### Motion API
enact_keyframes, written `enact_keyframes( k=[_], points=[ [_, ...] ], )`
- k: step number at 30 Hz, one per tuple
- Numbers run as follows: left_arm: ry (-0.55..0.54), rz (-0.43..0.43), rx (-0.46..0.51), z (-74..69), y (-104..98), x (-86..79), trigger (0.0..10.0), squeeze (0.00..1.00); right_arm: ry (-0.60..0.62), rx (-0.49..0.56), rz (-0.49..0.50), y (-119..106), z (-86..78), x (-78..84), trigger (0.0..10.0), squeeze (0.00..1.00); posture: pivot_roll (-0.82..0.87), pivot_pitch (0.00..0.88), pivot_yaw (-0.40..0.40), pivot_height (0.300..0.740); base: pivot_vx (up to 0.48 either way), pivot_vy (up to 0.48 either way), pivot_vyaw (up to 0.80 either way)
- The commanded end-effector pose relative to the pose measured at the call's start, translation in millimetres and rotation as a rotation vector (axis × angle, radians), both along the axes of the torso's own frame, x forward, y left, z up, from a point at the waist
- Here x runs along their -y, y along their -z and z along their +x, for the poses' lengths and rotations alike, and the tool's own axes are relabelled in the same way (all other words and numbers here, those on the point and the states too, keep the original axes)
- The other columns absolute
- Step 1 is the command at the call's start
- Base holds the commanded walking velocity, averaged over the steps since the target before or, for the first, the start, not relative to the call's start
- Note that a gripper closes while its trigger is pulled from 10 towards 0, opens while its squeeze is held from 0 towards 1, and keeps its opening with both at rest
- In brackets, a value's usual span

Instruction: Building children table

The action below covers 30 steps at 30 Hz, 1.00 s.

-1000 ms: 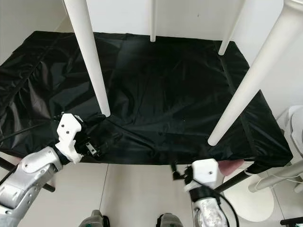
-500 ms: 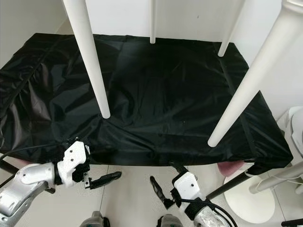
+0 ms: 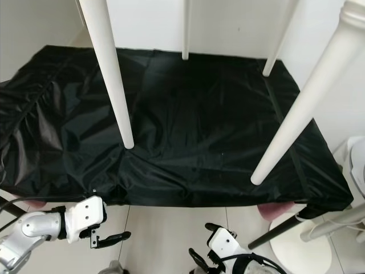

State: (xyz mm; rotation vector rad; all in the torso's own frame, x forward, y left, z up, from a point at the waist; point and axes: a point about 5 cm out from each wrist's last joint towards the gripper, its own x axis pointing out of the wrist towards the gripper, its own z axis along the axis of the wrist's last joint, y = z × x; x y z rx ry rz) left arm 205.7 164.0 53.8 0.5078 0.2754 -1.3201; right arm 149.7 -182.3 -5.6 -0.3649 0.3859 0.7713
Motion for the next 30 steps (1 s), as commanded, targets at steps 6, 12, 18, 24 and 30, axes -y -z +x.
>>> enact_keyframes(
  k=[6, 12, 18, 24, 30],
  points=[
    [0.178, 0.098, -0.128, -14.3, 18, -6.5, 10.0, 0.0, 0.082, -0.094, -0.029, 25, -4.7, 8.8, 10.0, 0.0, 0.02, 0.028, 0.021, 0.74, 0.0, 0.0, 0.0],
    [0.022, 0.169, -0.169, -8.6, 46, -8.8, 10.0, 0.0, 0.364, -0.206, -0.026, 52, 2.6, 23.5, 10.0, 0.0, 0.02, 0.0, 0.015, 0.74, 0.0, 0.0, 0.0],
    [-0.143, 0.197, -0.186, 1.6, 65, -3.6, 10.0, 0.0, 0.569, -0.271, -0.01, 64, 2.4, 30.1, 10.0, 0.0, 0.02, 0.0, 0.01, 0.74, 0.0, 0.0, 0.0],
    [-0.329, 0.229, -0.21, 12.3, 82, 1.7, 10.0, 0.0, 0.749, -0.361, 0.011, 78, -8.0, 27.5, 10.0, 0.0, 0.02, 0.0, 0.013, 0.74, 0.0, 0.0, 0.0],
    [-0.659, 0.243, -0.288, 19.1, 99, -4.5, 10.0, 0.0, 0.89, -0.444, 0.044, 88, -19.3, 20.9, 10.0, 0.0, 0.0, 0.0, 0.018, 0.74, 0.0, 0.0, 0.0]
  ],
)
